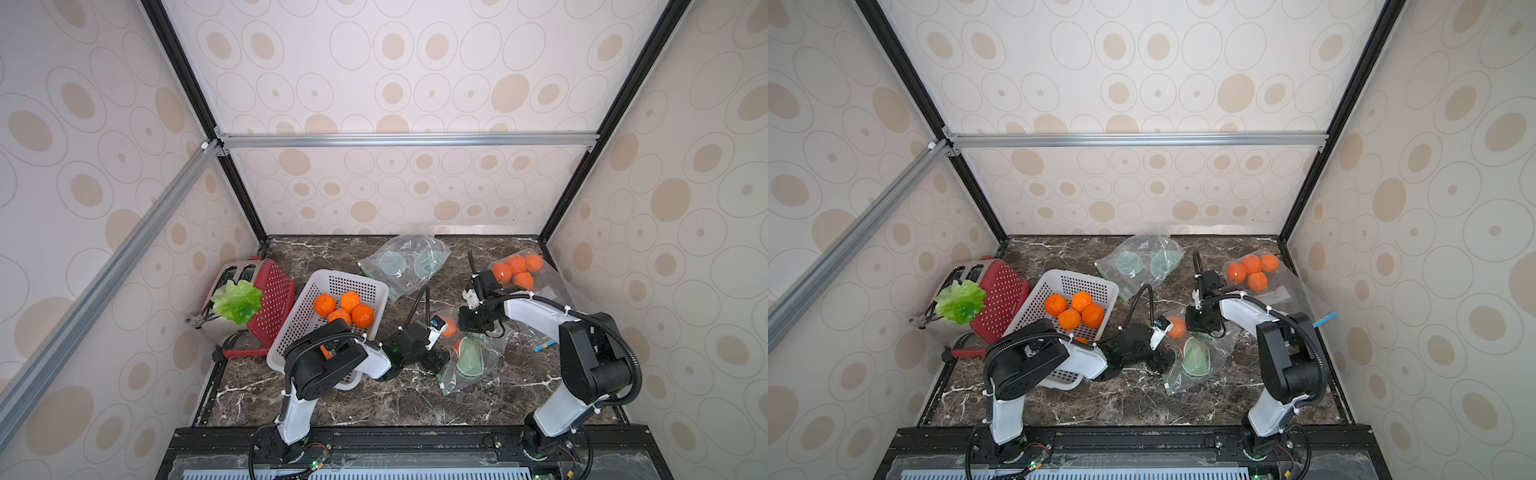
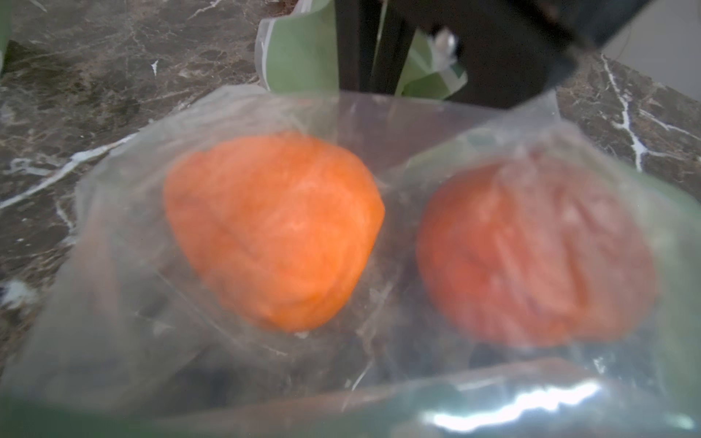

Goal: Open the zip-top bag and take out the orange
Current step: Pick up the orange from the zipper food storage bag.

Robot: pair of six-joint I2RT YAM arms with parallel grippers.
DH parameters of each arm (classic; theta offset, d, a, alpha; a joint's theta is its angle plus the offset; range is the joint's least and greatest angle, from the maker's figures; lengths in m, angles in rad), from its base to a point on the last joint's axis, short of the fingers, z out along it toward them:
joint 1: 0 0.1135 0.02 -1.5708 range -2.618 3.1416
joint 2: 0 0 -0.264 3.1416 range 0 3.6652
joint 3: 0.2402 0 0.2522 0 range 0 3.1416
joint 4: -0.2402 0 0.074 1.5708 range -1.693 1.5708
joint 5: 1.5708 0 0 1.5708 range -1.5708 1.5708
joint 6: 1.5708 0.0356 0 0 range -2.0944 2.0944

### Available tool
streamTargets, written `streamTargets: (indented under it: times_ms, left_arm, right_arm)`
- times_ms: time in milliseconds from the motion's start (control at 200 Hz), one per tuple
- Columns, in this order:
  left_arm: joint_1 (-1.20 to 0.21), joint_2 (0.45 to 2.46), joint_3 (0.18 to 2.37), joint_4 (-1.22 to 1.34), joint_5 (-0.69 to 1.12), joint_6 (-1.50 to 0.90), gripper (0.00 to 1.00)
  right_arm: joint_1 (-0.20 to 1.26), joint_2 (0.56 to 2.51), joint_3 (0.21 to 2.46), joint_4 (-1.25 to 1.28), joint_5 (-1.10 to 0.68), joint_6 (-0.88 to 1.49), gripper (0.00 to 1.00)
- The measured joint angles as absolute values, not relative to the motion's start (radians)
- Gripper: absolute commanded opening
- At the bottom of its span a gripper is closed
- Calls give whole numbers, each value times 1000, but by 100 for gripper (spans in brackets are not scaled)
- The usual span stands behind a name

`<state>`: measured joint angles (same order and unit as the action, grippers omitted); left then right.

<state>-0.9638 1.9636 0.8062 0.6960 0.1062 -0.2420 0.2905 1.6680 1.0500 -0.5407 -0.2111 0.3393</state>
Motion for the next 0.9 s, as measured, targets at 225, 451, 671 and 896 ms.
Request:
streamTargets:
  times_ms: [225,451,671,896]
  left_arm:
    - [-964,1964,805,697,98,-242,99]
    - [-960,1964,801,702,78,-242,99]
    - [-960,1962,780,723,3,-245,99]
    - [-959,1952,753,733,-95,-245,99]
  right_arm:
    - [286,1742,1189,-532,-209,344,26]
    - [292,1863,1203,-525,-273,340,25]
    - [309,1824,1106,-501,-336,321,24]
    - [362,1812,1073,-490,-393,294,24]
